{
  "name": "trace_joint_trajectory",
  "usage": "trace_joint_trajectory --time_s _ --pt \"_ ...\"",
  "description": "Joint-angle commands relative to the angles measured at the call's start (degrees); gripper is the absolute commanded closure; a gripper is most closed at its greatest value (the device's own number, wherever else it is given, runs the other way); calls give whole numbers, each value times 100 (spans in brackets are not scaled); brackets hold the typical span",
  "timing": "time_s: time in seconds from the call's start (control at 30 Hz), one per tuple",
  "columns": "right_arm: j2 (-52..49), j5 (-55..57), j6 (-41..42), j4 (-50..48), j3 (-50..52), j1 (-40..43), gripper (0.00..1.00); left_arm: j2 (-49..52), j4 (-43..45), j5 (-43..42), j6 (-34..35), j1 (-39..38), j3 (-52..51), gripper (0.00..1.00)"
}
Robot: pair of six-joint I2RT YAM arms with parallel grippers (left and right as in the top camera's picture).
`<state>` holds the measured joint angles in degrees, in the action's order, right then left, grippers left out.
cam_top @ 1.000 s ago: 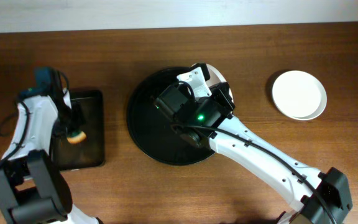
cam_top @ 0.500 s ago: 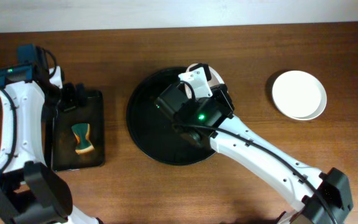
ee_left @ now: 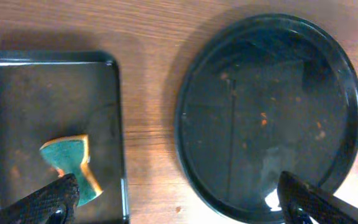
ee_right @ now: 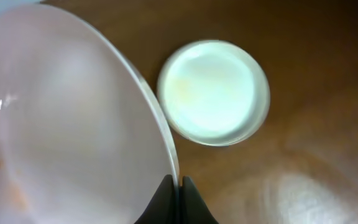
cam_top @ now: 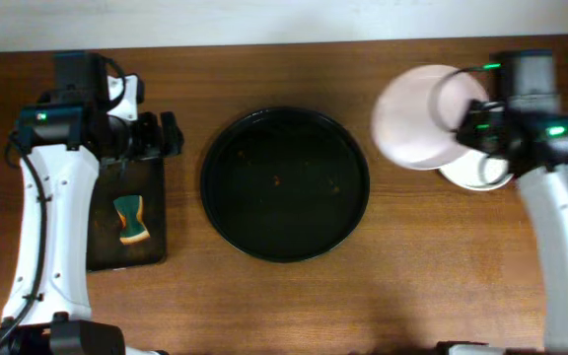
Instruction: Clean dirty plates on tray and stack at the side
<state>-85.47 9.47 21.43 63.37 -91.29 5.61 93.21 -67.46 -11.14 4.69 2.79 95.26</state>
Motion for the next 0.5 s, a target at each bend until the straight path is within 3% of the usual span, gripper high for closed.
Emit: trace_joint_trajectory --time_s 0.0,0.17,0.3,0.43,0.47 --pt "-555 -1574 114 -33 -22 1351 96 -81 90 -90 -52 -140 96 1" --pt "-1639 -1755 -101 -354 -20 2271 96 -83 114 -90 -52 -157 96 1" --pt "-2605 -1934 -472 -986 -20 2404 96 -81 101 -90 -52 -155 96 1" --pt "-2870 -1996 -487 -1226 -20 2402 96 -81 98 -92 -52 -157 96 1" --pt "-2876 -1952 -490 -1272 -22 2402 92 -81 96 -92 -50 -157 96 1"
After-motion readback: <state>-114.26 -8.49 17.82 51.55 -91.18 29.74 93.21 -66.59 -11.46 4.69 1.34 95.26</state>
